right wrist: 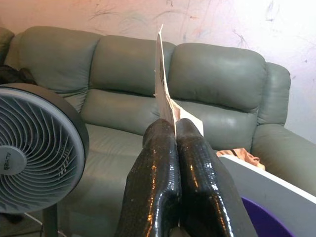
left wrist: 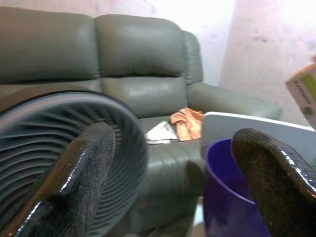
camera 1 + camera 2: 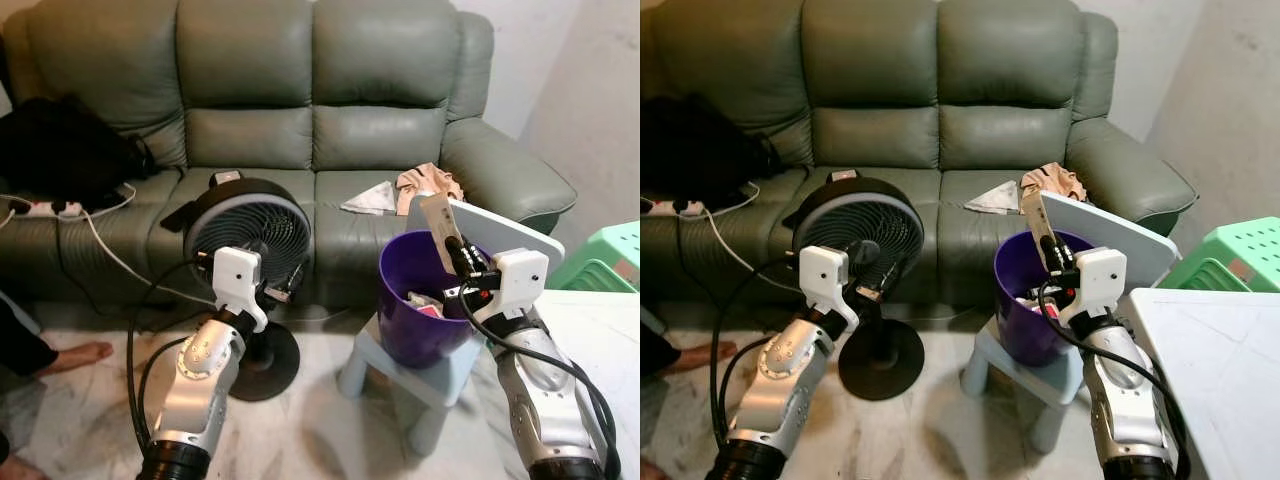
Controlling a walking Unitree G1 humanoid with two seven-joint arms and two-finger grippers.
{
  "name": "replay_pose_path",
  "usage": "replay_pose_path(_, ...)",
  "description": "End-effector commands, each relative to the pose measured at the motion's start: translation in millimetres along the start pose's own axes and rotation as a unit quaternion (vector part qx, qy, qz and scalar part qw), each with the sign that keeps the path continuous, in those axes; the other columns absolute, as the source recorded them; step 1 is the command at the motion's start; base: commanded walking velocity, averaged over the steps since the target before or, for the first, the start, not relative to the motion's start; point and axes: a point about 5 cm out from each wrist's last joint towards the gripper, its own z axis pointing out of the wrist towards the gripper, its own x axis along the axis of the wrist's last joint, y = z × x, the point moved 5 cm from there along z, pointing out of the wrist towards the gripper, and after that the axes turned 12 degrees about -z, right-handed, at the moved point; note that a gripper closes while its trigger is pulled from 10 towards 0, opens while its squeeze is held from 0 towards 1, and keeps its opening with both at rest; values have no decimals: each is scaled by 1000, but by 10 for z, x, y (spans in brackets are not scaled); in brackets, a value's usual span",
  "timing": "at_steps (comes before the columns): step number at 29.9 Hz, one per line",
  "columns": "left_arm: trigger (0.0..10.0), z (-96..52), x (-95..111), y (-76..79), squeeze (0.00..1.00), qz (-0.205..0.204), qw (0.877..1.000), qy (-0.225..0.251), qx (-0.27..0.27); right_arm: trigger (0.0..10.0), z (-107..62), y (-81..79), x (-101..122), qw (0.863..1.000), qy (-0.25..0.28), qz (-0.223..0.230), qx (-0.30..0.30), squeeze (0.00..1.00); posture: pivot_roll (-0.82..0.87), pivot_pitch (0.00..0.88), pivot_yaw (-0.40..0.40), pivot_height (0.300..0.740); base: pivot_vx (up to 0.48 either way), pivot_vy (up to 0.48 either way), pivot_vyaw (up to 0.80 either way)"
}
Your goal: Picking trash to rubbish bin
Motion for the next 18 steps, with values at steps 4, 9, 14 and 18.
replay_pose_path(4,10000,43,146,4,0,6,1000,18,-11,10000,52,-3,59,1000,12,-5,8,0,80,0,-51,715,394,0,0)
replay_pose_path(9,10000,56,182,-14,0,9,1000,21,-8,10000,84,-14,79,1000,16,-5,12,0,83,1,-51,715,406,0,0)
replay_pose_path(14,10000,68,198,-19,0,8,1000,21,-7,10000,110,-14,97,1000,19,-4,13,0,82,14,-50,715,403,0,0)
replay_pose_path(18,10000,66,205,-10,0,8,1000,22,-8,10000,127,4,80,1000,11,9,10,0,81,20,-51,715,402,0,0)
